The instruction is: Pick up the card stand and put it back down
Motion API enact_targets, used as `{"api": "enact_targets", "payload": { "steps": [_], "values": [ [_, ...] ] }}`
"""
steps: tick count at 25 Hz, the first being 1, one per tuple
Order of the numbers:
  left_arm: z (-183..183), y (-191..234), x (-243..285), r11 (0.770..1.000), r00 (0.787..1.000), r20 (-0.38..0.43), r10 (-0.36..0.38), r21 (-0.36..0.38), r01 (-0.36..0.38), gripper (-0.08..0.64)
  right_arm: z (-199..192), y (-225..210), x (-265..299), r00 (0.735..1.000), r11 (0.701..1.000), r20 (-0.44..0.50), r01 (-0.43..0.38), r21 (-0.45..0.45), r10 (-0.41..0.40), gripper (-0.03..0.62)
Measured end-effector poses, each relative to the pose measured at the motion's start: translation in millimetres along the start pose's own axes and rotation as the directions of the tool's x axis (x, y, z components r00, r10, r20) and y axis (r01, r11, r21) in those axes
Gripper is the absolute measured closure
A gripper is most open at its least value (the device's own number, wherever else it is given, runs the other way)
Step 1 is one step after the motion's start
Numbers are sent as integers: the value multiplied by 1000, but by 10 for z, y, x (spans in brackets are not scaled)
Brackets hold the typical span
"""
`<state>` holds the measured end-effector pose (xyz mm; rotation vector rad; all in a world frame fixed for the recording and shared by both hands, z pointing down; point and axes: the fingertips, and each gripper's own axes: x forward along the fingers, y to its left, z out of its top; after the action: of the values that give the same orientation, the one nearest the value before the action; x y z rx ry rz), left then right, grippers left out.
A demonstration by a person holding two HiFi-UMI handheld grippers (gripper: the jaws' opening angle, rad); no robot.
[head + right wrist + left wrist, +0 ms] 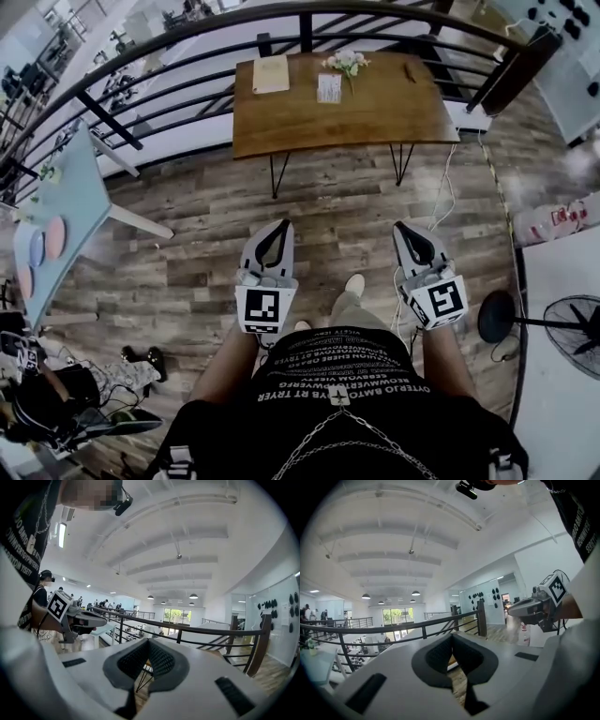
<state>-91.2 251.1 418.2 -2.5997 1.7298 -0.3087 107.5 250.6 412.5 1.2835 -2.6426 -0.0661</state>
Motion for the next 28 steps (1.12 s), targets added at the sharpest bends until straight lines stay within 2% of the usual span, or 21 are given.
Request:
{"api": "enact_targets", "payload": {
  "steps": [8,16,24,28],
  "values": [
    [209,100,809,999,999,4,50,3,-50,532,-45,-704,390,999,999,2,-37,21,37,578],
    [357,-110,1345,997,997,-4,79,20,-79,532,-87,-1139,575,993,993,19,-113,32,113,578],
    [538,-188,1688,987,987,-17,160,29,-159,532,-70,-1686,734,985,985,41,-168,36,166,578],
    [621,-236,1800,982,984,-19,179,61,-178,532,-66,-1898,747,983,984,74,-173,40,169,578]
  ]
}}
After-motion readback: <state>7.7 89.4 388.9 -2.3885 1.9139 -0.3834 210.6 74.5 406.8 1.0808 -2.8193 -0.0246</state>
